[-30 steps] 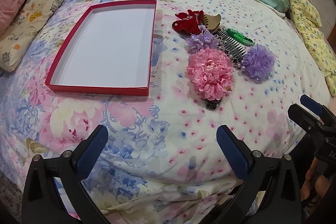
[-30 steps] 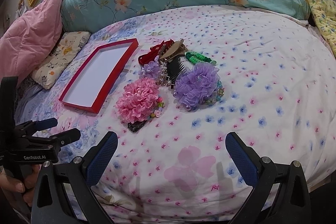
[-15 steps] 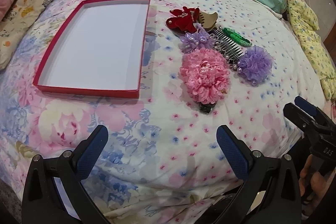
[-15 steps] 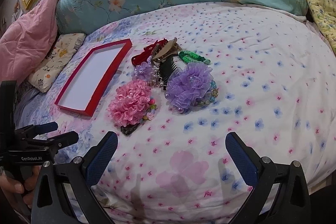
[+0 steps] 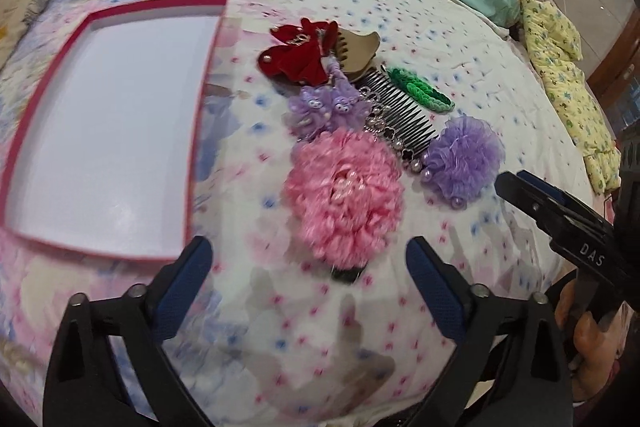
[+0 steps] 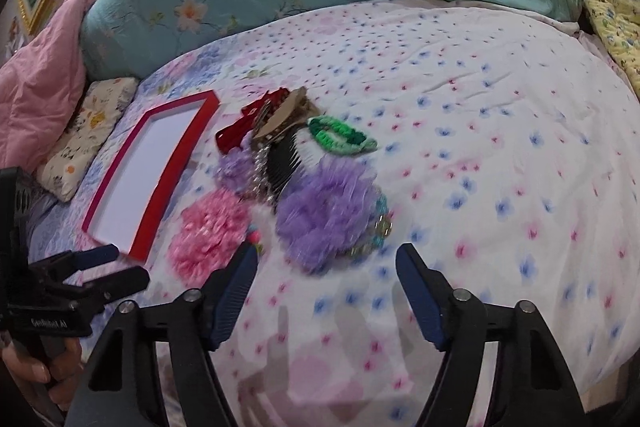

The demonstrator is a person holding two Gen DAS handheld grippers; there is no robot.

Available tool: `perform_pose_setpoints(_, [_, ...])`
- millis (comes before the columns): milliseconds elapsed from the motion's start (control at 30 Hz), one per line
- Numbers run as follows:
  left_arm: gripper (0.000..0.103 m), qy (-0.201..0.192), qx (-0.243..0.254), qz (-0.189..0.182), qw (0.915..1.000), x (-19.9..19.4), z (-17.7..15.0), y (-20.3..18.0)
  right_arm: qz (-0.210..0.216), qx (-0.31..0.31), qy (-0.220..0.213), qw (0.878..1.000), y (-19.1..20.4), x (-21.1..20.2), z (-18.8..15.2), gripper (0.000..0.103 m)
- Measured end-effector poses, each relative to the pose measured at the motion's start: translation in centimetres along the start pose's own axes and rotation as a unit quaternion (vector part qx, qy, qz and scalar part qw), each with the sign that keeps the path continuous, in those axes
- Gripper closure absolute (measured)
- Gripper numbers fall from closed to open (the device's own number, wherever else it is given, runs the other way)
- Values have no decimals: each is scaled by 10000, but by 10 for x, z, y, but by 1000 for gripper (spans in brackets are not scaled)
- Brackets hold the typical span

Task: Organize jewelry
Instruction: 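Grasp the pink flower clip with the left tool while the right tool grasps the lilac tulle flower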

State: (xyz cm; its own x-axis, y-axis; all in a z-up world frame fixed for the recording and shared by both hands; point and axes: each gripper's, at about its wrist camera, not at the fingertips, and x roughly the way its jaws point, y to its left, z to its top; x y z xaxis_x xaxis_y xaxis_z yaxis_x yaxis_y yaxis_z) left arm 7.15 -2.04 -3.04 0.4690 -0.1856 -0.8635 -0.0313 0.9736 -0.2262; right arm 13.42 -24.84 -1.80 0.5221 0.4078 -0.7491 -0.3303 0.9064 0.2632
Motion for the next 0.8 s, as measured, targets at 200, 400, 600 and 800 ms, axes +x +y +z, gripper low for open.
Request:
perform_pose_setpoints(200, [31,271,-2,-251,9993,29,12,-2,-166,-20,176,9997,-1,26,15,47])
perform_pose_setpoints(400, [81,408,24,-609,9973,38,10,-4,-124,-105,306,9994,0,40,13,89])
perform_pose_setpoints(600, [90,200,-28,-792,9967,16,5,3,2,-177,178,9997,8,26,14,93])
perform_pose_setpoints(800, [90,-139,-190,-807,9965,-18,1,22,377,-278,-24,9989,30,8,19,94])
